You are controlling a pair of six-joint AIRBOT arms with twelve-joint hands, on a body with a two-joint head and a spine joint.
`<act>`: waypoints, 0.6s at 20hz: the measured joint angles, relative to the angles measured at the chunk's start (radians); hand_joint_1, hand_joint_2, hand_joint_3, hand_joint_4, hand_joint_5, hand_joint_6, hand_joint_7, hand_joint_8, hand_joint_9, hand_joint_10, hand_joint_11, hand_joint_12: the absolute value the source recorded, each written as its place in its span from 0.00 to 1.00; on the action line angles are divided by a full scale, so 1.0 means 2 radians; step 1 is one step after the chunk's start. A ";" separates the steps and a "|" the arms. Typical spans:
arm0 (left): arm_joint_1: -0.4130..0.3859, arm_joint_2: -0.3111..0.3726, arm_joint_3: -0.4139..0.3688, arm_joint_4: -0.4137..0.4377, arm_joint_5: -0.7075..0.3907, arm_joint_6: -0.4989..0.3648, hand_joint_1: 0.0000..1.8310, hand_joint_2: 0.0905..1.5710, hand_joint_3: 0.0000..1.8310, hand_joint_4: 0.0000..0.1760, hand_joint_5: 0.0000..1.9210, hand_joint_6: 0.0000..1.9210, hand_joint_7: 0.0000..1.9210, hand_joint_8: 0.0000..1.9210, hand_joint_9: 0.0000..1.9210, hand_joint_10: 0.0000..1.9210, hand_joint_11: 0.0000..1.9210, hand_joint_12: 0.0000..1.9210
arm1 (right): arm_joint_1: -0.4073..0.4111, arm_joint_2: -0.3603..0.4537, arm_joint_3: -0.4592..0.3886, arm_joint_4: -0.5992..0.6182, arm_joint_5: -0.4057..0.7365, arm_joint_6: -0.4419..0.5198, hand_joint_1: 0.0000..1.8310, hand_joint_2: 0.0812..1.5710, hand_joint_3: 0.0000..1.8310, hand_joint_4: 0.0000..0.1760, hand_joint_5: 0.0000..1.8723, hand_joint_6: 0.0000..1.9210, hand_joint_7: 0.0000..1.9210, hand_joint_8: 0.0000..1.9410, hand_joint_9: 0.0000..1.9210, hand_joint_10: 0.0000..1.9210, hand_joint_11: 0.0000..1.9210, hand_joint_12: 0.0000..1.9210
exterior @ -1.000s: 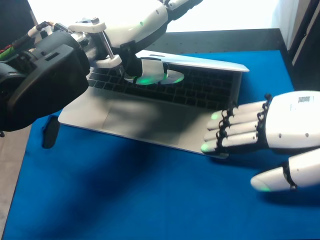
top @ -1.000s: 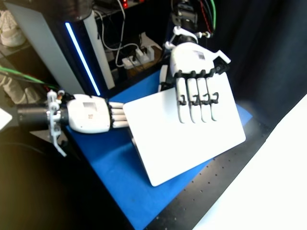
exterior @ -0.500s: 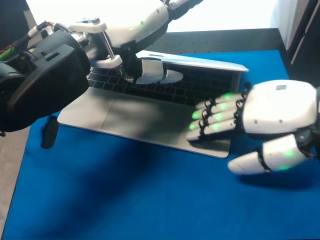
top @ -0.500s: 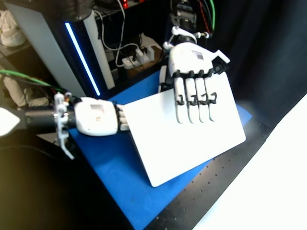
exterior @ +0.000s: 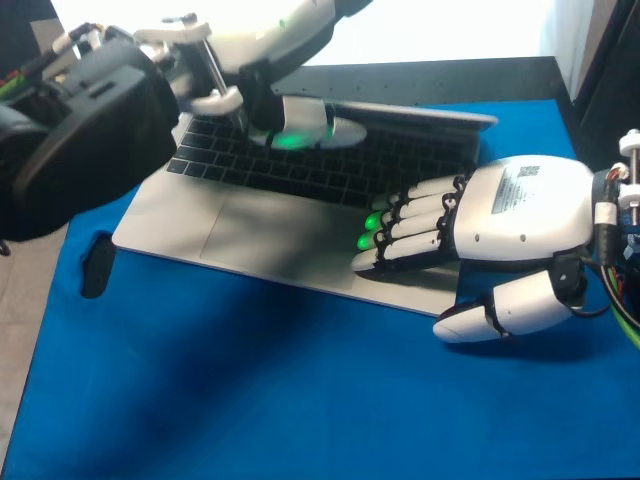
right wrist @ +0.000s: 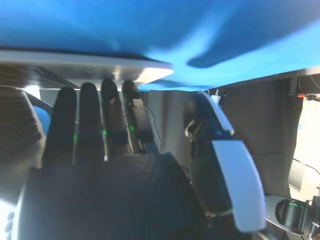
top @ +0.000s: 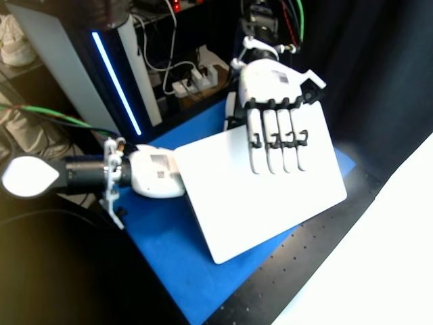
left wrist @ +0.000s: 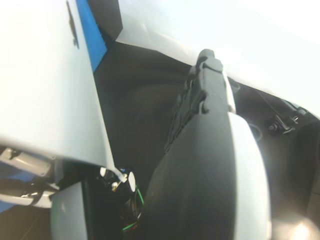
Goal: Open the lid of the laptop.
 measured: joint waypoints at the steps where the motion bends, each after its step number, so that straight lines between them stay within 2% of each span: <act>1: -0.003 -0.001 0.002 -0.001 0.001 0.000 0.42 0.74 0.01 0.00 0.01 0.00 0.01 0.00 0.01 0.00 0.00 0.04 | 0.000 0.000 -0.001 -0.002 -0.002 0.000 0.02 0.84 0.00 0.00 0.15 0.00 0.13 0.00 0.09 0.00 0.04 0.01; 2: -0.007 -0.003 0.007 -0.001 0.006 0.000 0.43 0.73 0.01 0.04 0.00 0.00 0.00 0.00 0.00 0.00 0.00 0.01 | 0.000 -0.001 -0.001 -0.005 -0.002 0.000 0.00 0.84 0.00 0.00 0.14 0.00 0.12 0.00 0.08 0.00 0.03 0.01; 5: -0.020 -0.006 0.020 -0.005 0.025 -0.002 0.50 0.71 0.00 0.25 0.00 0.00 0.00 0.00 0.00 0.00 0.00 0.00 | 0.000 -0.004 -0.002 -0.008 -0.006 0.000 0.00 0.85 0.00 0.00 0.12 0.00 0.09 0.00 0.05 0.00 0.00 0.00; 8: -0.038 -0.015 0.040 -0.011 0.046 -0.002 0.52 0.71 0.00 0.34 0.00 0.00 0.00 0.00 0.00 0.00 0.00 0.00 | 0.000 -0.006 -0.004 -0.009 -0.009 0.000 0.00 0.85 0.00 0.00 0.11 0.00 0.09 0.00 0.04 0.00 0.00 0.00; 10: -0.048 -0.021 0.050 -0.012 0.055 -0.003 0.52 0.70 0.00 0.36 0.01 0.00 0.00 0.00 0.00 0.00 0.00 0.00 | 0.000 -0.007 -0.005 -0.010 -0.010 0.000 0.00 0.85 0.00 0.00 0.10 0.00 0.09 0.00 0.04 0.00 0.00 0.00; 11: -0.053 -0.023 0.056 -0.012 0.061 -0.003 0.52 0.71 0.00 0.29 0.01 0.00 0.00 0.00 0.00 0.00 0.00 0.00 | 0.000 -0.009 -0.005 -0.010 -0.011 0.000 0.00 0.84 0.00 0.00 0.10 0.00 0.09 0.00 0.04 0.00 0.01 0.00; 12: -0.056 -0.024 0.060 -0.012 0.067 -0.004 0.53 0.70 0.00 0.14 0.04 0.02 0.00 0.00 0.00 0.00 0.00 0.00 | 0.000 -0.010 -0.005 -0.010 -0.011 0.000 0.00 0.84 0.00 0.00 0.10 0.00 0.08 0.00 0.04 0.00 0.01 0.00</act>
